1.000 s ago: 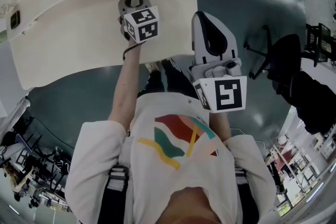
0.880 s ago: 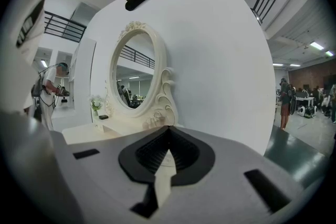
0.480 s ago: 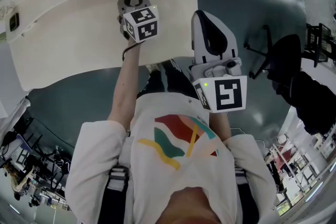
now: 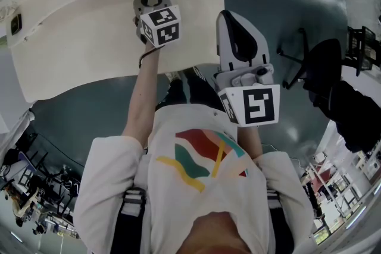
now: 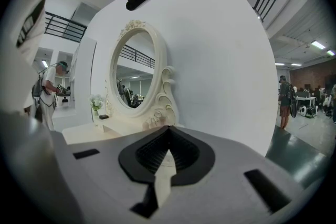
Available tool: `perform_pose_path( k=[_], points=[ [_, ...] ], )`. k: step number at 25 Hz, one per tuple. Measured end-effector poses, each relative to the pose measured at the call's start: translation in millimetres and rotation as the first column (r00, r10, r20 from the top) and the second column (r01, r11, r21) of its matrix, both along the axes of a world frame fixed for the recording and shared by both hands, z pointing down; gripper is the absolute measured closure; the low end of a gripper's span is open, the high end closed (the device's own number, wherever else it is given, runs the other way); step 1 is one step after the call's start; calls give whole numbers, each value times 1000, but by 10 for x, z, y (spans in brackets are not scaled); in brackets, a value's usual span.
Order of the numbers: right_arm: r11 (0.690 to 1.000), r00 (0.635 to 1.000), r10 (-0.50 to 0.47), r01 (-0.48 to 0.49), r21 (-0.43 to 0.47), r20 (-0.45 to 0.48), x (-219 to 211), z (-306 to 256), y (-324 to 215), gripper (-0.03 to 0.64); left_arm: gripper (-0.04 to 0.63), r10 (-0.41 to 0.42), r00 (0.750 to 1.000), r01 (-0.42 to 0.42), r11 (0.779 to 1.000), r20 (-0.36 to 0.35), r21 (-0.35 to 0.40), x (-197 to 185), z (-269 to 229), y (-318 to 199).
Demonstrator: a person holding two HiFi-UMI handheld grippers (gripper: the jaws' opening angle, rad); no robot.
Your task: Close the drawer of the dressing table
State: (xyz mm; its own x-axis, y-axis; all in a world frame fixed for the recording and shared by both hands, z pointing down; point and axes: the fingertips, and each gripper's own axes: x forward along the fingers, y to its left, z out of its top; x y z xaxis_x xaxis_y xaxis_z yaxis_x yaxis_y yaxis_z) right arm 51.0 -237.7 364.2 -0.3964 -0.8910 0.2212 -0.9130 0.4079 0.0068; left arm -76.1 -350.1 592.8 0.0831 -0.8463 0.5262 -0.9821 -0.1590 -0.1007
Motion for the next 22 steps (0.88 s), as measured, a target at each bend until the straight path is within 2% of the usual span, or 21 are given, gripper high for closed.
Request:
perform_pose_path(
  k=[6, 13, 17, 22],
  points=[
    [1000, 1000, -6, 6, 8, 5, 18, -17, 81, 617, 499, -2, 1000, 2, 1000, -25, 10, 31, -77, 19],
    [999, 1000, -17, 17, 37, 15, 7, -131, 176, 617, 500, -9, 1000, 10, 999, -5, 31, 22, -210, 134],
    [997, 1000, -25, 24, 69, 17, 18, -232, 245, 617, 548, -6, 1000, 6, 997, 5, 71, 33, -417, 205],
    [989, 999, -49, 46, 140, 21, -8, -486, 312, 617, 577, -16, 1000, 14, 986, 9, 166, 6, -939, 274]
  ],
)
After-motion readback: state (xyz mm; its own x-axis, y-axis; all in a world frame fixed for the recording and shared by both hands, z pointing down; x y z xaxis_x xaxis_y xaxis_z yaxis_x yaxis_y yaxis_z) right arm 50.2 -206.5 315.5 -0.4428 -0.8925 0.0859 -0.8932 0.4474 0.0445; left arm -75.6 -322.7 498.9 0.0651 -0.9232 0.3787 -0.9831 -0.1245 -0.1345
